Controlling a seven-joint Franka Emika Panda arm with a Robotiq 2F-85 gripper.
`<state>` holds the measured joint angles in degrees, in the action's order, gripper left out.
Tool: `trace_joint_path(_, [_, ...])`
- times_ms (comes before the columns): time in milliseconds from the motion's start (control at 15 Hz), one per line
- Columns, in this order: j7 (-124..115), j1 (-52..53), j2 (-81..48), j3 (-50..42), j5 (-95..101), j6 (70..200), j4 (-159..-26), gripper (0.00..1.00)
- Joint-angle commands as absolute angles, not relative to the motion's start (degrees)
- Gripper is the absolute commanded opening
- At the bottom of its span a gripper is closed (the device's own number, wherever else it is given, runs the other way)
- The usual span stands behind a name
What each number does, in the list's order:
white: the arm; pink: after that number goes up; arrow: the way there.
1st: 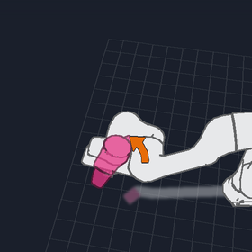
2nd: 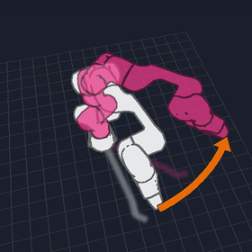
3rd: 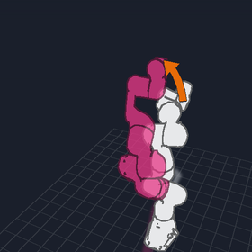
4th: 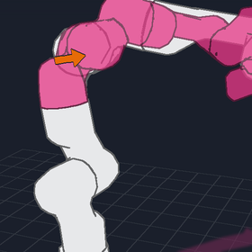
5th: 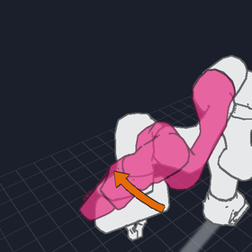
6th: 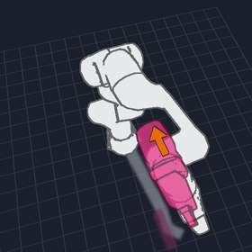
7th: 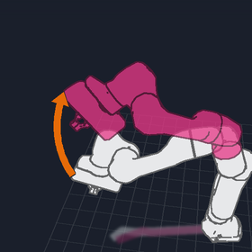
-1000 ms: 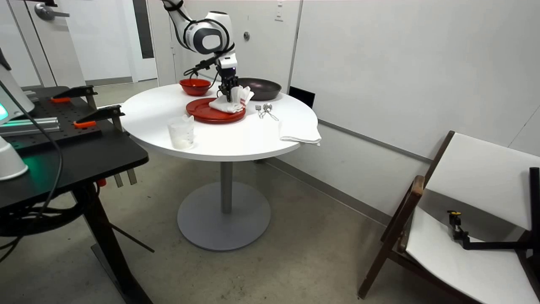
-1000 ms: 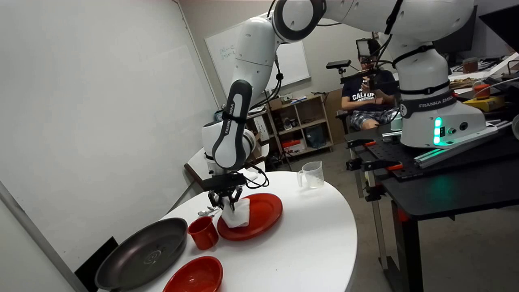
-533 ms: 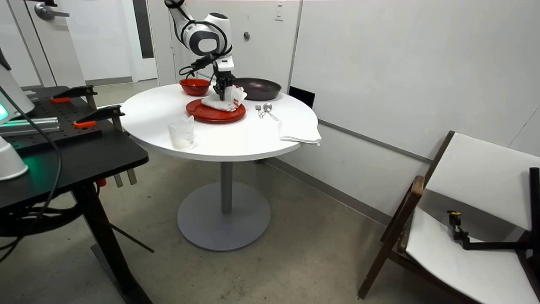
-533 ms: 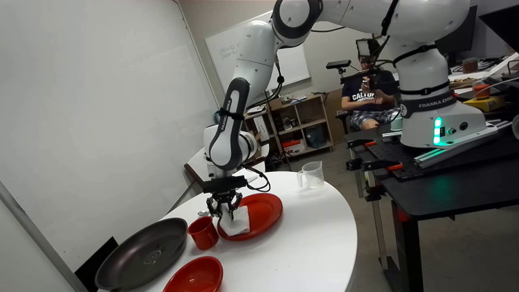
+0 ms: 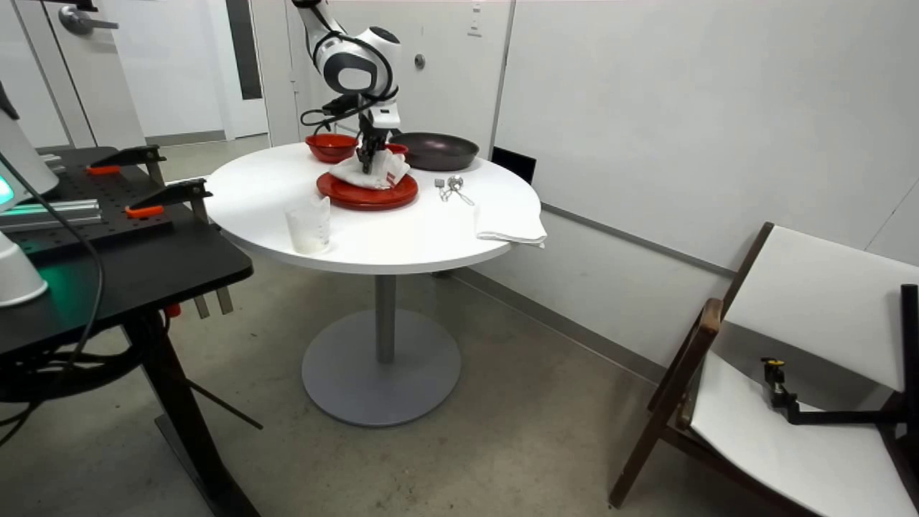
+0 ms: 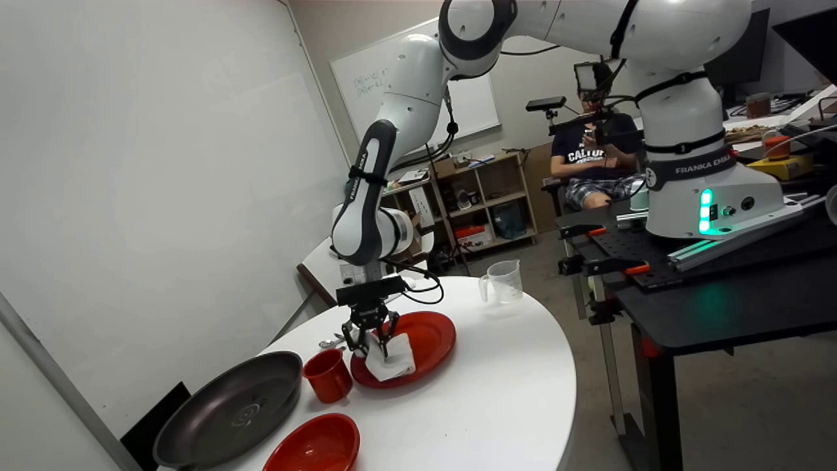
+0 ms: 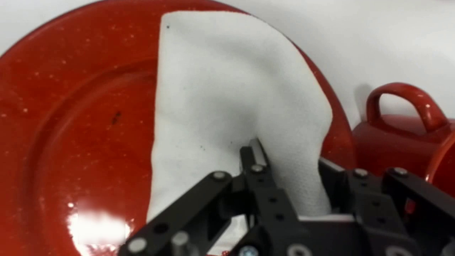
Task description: Pick up the cloth from the table and wipe the plate
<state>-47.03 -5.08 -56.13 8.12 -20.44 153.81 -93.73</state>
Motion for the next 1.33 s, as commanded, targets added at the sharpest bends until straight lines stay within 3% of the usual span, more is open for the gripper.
trace_joint_path(0, [-47.24, -1.05, -55.14, 2.2, -20.16, 150.8, -94.32, 0.07])
trace_joint_path(600, [-49.53, 9.47, -55.43, -10.22, -10.66, 147.23, -95.01, 0.07])
trace_joint_path(1267, [-50.46, 14.71, -56.31, -15.88, -1.46, 151.98, -95.8, 0.06])
